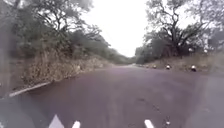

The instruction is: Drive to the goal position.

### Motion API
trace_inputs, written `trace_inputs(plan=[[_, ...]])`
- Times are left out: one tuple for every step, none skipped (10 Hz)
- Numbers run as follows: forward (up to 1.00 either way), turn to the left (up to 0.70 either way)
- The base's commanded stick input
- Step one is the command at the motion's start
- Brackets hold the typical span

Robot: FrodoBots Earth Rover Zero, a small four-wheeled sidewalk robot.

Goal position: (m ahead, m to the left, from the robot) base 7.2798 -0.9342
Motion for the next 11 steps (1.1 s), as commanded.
trace_inputs(plan=[[0.7, 0.0], [0.7, 0.0], [0.7, 0.0], [0.7, 0.0], [0.7, 0.0], [0.7, 0.0], [0.7, 0.0], [0.7, 0.0], [0.7, 0.0], [0.7, 0.0], [0.7, 0.0]])
